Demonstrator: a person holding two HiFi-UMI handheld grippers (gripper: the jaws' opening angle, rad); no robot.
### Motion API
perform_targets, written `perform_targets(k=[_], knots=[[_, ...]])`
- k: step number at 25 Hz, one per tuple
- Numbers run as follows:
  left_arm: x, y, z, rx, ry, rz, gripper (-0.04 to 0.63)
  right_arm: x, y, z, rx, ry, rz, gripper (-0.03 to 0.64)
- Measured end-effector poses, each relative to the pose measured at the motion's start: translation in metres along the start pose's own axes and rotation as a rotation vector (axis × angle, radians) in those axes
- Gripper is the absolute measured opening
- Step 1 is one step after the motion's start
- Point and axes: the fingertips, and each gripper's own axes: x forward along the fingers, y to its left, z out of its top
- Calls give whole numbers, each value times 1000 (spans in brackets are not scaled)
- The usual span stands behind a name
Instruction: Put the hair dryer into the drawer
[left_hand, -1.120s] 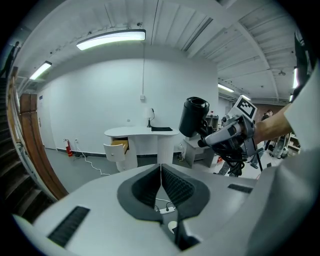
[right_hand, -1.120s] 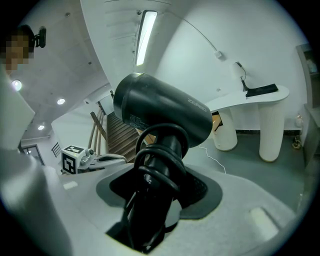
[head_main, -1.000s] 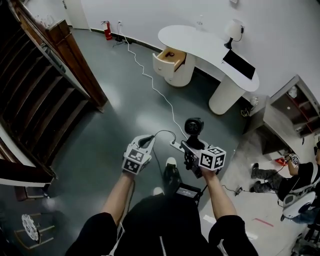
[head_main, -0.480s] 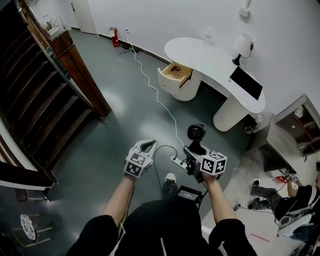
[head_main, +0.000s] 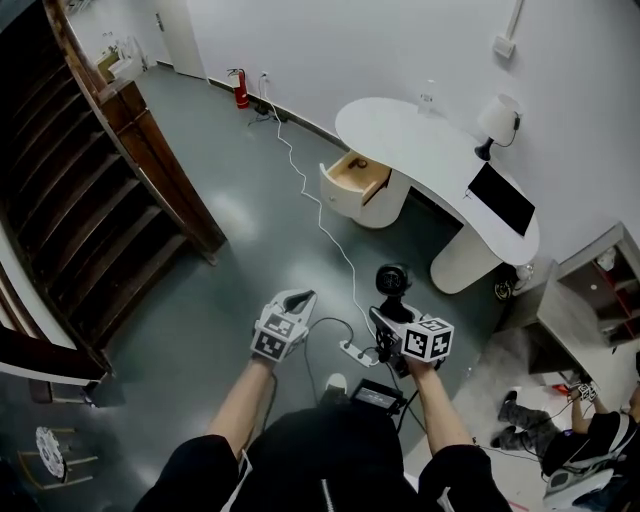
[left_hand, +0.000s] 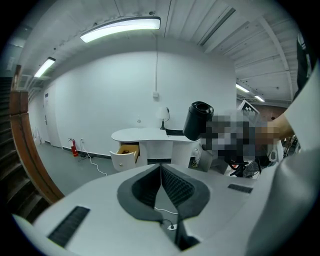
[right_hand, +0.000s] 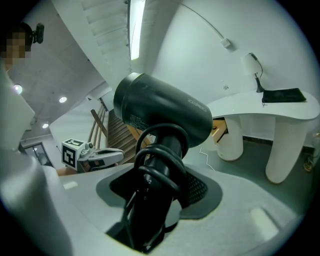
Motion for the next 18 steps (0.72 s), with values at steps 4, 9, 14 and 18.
perform_targets(k=[4,9,14,18], knots=[[19,13,10,-9,-6,13,15,15,-14,13,-27,25,10,235],[48,21,18,-10,-3,13,15,28,-33,27,-36,39,18,235],[66,24,23,-11,23,10,15,32,-50,39,-20,33,23,235],[74,25,23,-18,20,15,15,31,-61,45,-15,34,23,235]])
